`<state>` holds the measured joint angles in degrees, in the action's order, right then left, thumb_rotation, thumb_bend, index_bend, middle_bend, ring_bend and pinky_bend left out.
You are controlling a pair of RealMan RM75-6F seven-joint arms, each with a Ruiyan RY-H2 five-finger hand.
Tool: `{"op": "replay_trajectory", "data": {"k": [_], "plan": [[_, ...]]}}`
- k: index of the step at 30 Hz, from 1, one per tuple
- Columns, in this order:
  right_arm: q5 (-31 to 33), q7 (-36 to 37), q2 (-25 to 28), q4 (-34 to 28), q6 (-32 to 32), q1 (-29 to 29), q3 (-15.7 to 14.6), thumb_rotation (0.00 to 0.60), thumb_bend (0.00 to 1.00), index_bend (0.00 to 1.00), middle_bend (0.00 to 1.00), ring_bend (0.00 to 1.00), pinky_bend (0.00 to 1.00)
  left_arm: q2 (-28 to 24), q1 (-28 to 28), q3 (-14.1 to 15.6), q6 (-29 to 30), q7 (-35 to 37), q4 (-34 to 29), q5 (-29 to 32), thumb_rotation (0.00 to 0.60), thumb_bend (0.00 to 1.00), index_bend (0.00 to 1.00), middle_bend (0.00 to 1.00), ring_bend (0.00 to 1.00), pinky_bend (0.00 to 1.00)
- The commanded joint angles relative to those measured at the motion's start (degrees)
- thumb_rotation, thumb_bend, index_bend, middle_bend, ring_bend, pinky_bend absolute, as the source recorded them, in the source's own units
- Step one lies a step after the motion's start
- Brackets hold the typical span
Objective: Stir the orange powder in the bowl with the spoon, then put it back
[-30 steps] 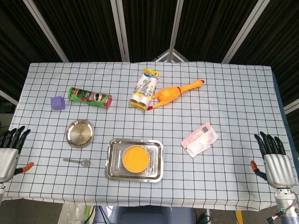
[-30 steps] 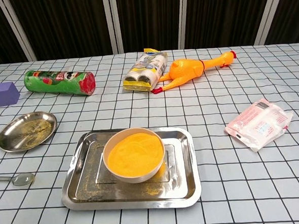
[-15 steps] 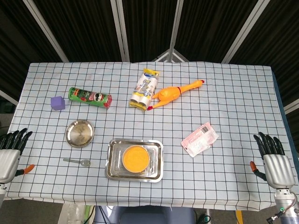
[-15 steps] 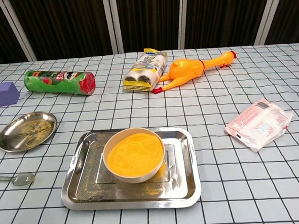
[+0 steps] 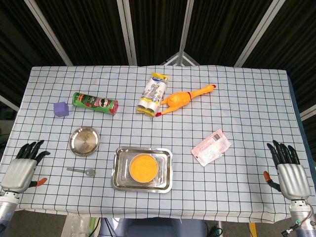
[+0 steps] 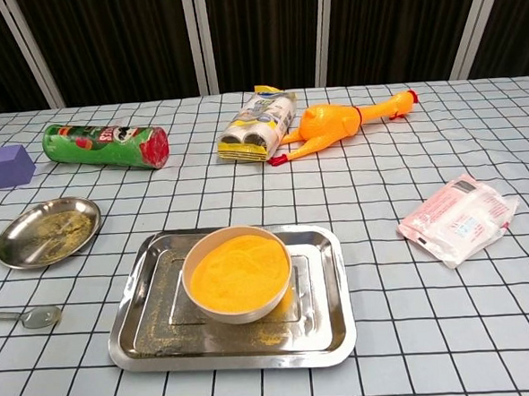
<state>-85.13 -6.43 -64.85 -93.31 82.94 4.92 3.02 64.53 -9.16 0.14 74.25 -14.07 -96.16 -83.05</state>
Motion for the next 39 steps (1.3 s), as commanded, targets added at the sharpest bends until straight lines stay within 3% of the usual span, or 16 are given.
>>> {"op": "replay_trajectory", "data": {"k": [1, 5, 14, 26, 39], "plan": [[0.1, 0.2, 0.0, 0.0, -0.1, 0.0, 0.0, 0.600, 0.40, 0.00, 0.00, 0.00, 0.00, 1.3, -1.3, -0.1, -2.2, -2.2, -0.5, 1.3, 0.600, 0.24, 0.42, 0.01, 0.00, 0.00], [-0.1, 0.4, 0.0, 0.0, 0.1, 0.0, 0.0, 0.600, 0.40, 0.00, 0.00, 0.00, 0.00, 3.7, -2.8, -0.8, -4.7, -5.4, 0.0, 3.7, 0.600, 0.31, 0.48, 0.03, 0.00, 0.00], [0.1, 0.8, 0.0, 0.0, -0.2, 0.0, 0.0, 0.600, 0.40, 0.00, 0.00, 0.00, 0.00, 9.6, -5.7, -2.1, -8.1, -12.1, 2.9, 7.9, 0.600, 0.41, 0.48, 0.03, 0.00, 0.00], [0.5, 1.6, 0.2, -0.1, -0.9, 0.2, 0.0, 0.600, 0.40, 0.00, 0.00, 0.00, 0.00, 16.3, -7.7, -2.0, -8.9, -19.8, 6.1, 10.7, 0.600, 0.44, 0.49, 0.03, 0.00, 0.00], [0.7, 2.1, 0.3, -0.3, -1.2, 0.3, -0.1, 0.600, 0.40, 0.00, 0.00, 0.00, 0.00, 17.9, -8.1, -1.2, -9.2, -21.7, 6.5, 13.2, 0.600, 0.46, 0.49, 0.03, 0.00, 0.00]]}}
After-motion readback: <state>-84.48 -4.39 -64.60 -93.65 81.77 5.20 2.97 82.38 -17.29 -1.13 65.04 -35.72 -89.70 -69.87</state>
